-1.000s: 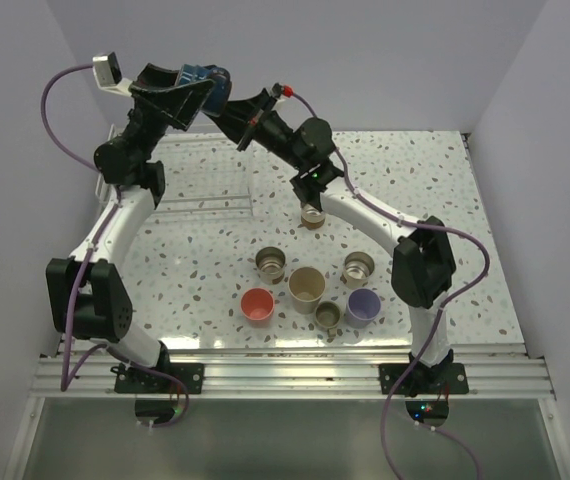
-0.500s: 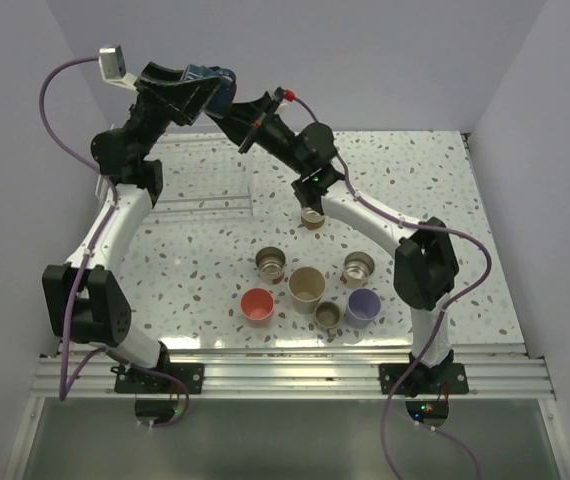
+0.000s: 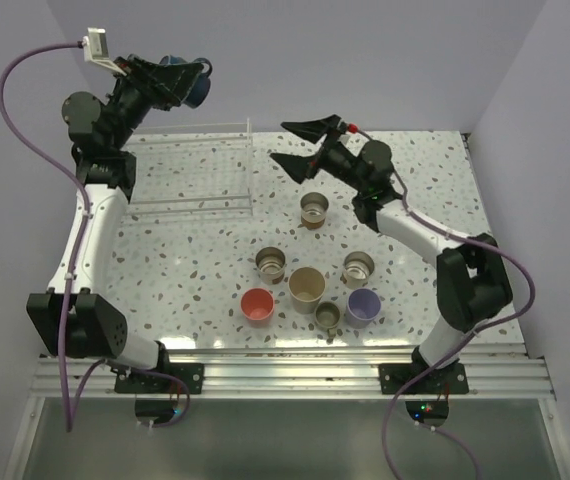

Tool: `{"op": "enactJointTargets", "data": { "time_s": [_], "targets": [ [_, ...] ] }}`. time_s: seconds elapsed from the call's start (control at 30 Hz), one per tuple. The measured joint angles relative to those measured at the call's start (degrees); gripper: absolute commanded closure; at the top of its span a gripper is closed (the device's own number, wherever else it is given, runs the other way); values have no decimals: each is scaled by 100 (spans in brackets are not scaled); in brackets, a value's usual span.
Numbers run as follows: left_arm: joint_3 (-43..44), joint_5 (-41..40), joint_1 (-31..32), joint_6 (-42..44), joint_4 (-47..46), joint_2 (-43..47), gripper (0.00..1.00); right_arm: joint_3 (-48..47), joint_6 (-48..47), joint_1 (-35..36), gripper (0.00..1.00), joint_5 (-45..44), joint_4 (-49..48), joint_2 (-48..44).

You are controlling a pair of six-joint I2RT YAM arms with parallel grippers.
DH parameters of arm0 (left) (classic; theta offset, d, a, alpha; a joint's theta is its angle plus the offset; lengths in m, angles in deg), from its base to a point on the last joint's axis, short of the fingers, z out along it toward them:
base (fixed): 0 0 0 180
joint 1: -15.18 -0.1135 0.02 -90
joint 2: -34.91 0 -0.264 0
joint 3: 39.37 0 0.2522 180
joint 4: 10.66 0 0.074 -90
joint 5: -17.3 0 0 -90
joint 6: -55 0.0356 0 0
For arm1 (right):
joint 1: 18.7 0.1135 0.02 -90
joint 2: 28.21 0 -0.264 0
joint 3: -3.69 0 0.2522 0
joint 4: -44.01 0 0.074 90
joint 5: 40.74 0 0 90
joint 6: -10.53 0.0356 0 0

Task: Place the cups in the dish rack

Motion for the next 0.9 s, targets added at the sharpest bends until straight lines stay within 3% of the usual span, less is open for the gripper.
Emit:
{"op": "enactJointTargets", "data": {
  "time_s": [0.17,0.37,0.53,0.9],
  "targets": [
    [433,-264,-201,835,1064,-210,100,376,-754,-752,21,538,1266,-697],
    [994,-1276,-304,2081,2170,-850,100,-826,-3541,-957,21,826,4913,-1139],
    [907,-2332,-431,2763,2686,-1353,100,-1150,-5226,-1154,21,828,6778,-1421],
    [758,-3432,-929,3270,2527,-2721,100,-1008,-6922,-1703,21,632,8343,-1432]
  ]
}}
